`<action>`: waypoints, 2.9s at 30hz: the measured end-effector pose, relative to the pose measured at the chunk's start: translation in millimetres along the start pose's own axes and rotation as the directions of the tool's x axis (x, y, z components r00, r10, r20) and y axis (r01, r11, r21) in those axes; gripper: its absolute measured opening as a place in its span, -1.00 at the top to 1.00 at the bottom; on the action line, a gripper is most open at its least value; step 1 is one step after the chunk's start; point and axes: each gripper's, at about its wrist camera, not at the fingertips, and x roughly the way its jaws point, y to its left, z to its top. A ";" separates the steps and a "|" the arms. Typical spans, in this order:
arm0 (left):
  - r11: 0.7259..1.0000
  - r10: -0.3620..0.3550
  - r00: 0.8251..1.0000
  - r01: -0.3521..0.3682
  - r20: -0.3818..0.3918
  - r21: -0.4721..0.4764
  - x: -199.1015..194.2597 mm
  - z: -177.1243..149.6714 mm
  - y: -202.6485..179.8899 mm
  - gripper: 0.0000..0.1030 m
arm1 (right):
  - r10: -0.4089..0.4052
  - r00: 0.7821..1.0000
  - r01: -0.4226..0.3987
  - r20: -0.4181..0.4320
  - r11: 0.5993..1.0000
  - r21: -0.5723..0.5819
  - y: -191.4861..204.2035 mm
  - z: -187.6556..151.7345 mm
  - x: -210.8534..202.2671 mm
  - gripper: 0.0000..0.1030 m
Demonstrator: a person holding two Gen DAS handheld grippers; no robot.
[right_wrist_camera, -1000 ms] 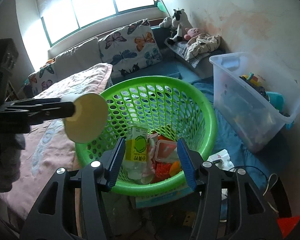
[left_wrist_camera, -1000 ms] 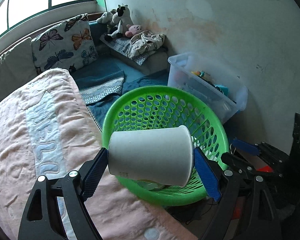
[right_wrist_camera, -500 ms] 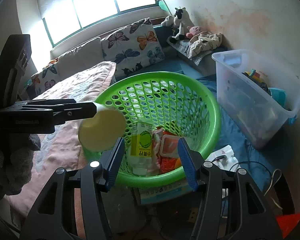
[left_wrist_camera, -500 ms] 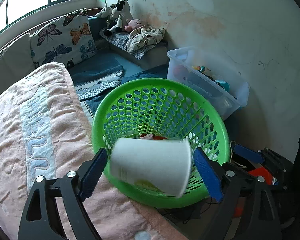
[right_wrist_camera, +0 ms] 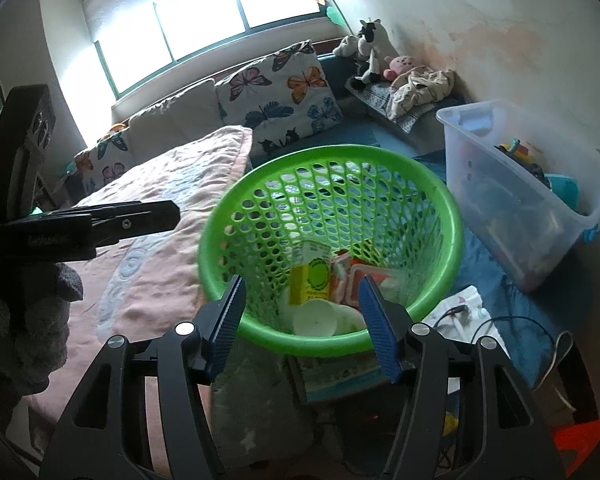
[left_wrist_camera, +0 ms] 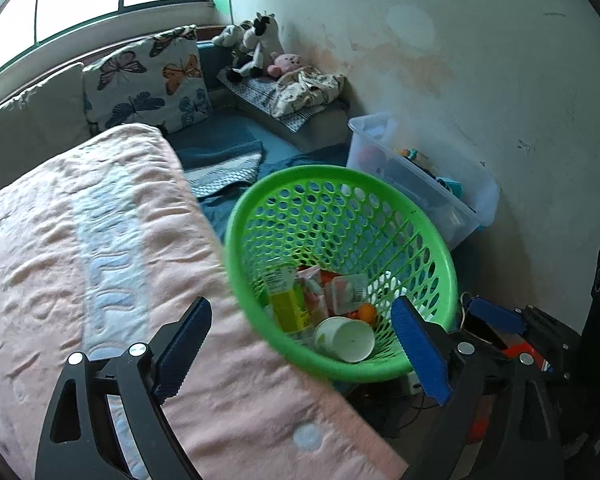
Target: Collect trash
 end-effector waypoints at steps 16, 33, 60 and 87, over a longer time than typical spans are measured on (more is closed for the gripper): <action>0.985 0.155 0.983 -0.146 0.103 -0.091 -78.0 -46.0 53.6 -0.84 | 0.029 1.000 -0.029 -0.006 0.995 -0.091 67.4 -6.9 -6.4 -0.54; 0.925 0.332 0.934 -0.295 0.132 -0.240 -147.3 -110.4 97.9 -0.86 | 0.055 0.998 -0.056 -0.013 0.989 -0.138 122.7 -15.6 -15.8 -0.89; 0.828 0.492 0.865 -0.429 0.101 -0.362 -193.1 -165.3 125.6 -0.86 | 0.099 0.994 -0.104 -0.038 0.977 -0.185 168.3 -27.1 -18.4 -0.91; 0.813 0.513 0.854 -0.449 0.090 -0.371 -199.5 -171.3 125.7 -0.86 | 0.124 0.991 -0.131 -0.046 0.971 -0.200 177.1 -29.3 -17.4 -0.91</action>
